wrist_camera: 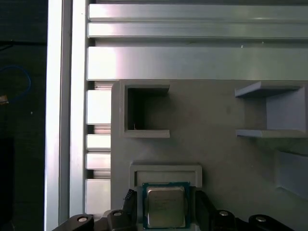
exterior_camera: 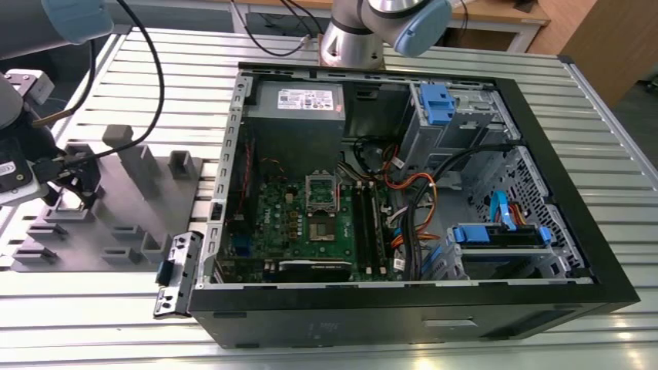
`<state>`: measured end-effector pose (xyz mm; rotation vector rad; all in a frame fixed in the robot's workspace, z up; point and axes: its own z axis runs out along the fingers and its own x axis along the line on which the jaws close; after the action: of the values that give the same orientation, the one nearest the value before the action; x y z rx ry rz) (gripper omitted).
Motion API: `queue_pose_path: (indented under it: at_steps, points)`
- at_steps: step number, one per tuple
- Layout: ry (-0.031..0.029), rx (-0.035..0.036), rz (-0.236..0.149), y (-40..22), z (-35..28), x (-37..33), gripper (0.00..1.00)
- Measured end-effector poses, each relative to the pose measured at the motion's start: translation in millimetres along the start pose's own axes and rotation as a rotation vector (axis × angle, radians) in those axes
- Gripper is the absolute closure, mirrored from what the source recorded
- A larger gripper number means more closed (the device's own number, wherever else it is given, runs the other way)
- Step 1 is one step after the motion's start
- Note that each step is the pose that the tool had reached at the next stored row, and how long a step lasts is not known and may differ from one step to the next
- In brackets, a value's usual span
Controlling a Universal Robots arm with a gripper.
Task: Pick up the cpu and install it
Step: 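Pick up the cpu and move it towards the insertion slot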
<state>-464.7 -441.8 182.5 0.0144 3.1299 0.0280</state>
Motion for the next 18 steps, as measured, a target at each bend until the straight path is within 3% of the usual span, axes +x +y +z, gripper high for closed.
queue_pose_path:
  at_steps: [4, 8, 18]
  points:
    - [0.0001, 0.0003, 0.000, -1.3, -0.1, 0.1, 0.40]
    - [0.0005, 0.0001, -0.024, -1.6, 0.4, 0.1, 0.40]
    - [0.0005, 0.0001, -0.024, -1.6, 0.5, 0.0, 0.40]
